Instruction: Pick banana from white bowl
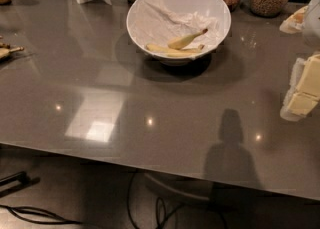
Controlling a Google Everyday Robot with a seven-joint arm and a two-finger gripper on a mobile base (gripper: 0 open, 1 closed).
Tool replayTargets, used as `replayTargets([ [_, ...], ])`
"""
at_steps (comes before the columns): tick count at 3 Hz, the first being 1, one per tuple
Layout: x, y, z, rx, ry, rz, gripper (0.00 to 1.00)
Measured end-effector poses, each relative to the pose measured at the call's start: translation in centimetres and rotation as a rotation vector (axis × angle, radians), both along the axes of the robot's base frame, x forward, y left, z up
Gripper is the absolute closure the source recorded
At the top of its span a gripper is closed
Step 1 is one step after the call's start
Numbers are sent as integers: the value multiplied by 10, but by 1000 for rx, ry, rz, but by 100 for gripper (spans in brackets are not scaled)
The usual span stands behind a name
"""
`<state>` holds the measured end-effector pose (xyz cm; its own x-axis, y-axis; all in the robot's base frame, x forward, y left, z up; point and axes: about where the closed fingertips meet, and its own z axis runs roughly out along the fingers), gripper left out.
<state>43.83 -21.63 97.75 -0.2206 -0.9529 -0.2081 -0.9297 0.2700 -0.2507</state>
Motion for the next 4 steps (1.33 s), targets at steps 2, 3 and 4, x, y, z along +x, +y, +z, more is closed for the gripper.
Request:
replayTargets([
  [2,22,25,17,113,-53,23,0],
  [3,57,66,39,302,-92,59,0],
  [4,90,105,47,513,-54,89,0],
])
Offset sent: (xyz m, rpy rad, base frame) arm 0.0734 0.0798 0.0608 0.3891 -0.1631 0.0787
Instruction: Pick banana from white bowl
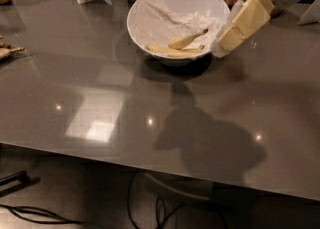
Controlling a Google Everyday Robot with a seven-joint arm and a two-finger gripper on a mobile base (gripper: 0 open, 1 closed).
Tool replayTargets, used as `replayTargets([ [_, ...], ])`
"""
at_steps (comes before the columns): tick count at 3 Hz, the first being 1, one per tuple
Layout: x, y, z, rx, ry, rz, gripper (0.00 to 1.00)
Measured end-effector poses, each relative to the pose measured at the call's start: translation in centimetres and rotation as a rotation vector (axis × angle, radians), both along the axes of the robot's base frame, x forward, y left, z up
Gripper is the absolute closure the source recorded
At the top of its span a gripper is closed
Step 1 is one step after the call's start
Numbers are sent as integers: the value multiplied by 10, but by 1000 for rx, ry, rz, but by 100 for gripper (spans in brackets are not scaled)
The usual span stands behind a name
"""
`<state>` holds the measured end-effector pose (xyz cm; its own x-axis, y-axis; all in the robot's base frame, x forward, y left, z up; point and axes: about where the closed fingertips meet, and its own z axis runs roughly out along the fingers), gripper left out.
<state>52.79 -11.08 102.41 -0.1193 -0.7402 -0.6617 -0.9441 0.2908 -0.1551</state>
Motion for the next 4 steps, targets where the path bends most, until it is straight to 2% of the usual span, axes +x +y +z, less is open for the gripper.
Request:
replayTargets([
  [1,-1,5,2,28,8,12,0],
  [2,3,5,1,36,-1,-14,0],
  [3,26,2,-1,17,-36,-104,0],
  [4,61,-2,-3,17,-62,-190,0],
])
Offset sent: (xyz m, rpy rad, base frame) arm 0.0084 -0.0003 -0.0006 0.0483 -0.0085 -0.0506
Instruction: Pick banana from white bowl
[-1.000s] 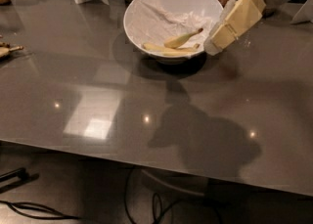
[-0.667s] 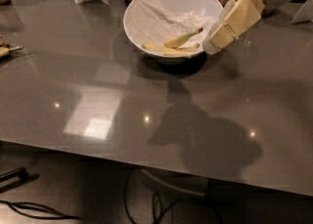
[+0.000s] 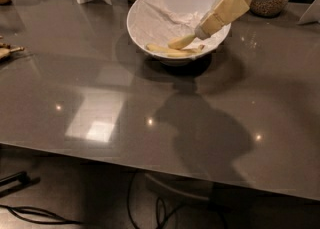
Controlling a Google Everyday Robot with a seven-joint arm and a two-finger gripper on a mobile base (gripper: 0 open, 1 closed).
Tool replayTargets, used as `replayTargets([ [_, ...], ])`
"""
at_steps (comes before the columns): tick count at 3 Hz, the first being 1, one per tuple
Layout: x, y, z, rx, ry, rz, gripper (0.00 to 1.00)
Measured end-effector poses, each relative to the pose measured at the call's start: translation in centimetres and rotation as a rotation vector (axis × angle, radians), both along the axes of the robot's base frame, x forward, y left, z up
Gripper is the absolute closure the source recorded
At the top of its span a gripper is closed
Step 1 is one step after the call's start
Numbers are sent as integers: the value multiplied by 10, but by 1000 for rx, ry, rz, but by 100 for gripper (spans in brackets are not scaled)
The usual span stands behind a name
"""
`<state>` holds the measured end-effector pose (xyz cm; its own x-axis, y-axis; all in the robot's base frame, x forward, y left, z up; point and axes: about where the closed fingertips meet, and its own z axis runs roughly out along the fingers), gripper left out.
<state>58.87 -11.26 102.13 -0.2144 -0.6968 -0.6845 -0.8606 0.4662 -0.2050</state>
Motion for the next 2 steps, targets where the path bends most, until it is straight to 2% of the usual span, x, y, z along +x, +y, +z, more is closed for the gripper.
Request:
replayTargets([
  [1,24,0,-4,3,-2,-39,0],
  [2,50,5,-22,10,42,-45,17],
])
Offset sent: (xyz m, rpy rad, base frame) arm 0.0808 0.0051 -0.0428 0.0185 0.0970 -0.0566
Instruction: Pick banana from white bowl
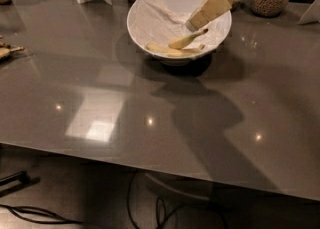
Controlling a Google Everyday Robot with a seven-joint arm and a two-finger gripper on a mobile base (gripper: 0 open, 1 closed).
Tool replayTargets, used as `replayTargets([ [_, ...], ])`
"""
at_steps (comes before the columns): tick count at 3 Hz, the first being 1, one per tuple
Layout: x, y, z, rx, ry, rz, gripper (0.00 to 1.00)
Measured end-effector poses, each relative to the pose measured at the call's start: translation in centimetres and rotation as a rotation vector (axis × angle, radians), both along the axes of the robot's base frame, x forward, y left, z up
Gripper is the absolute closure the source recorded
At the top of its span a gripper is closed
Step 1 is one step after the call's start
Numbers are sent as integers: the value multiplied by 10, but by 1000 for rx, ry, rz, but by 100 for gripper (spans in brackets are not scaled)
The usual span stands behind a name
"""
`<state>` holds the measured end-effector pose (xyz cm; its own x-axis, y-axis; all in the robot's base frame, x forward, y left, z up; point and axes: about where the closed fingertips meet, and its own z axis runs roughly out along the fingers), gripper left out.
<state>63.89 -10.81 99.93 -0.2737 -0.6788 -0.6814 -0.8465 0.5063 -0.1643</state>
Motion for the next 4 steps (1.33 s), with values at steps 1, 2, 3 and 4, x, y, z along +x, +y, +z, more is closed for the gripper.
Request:
replayTargets([
  [1,13,7,-26,2,63,12,36],
  [2,21,10,-46,-6,99,24,37],
  [3,29,12,-62,-23,132,36,36],
  [4,36,13,-75,-40,160,48,36],
])
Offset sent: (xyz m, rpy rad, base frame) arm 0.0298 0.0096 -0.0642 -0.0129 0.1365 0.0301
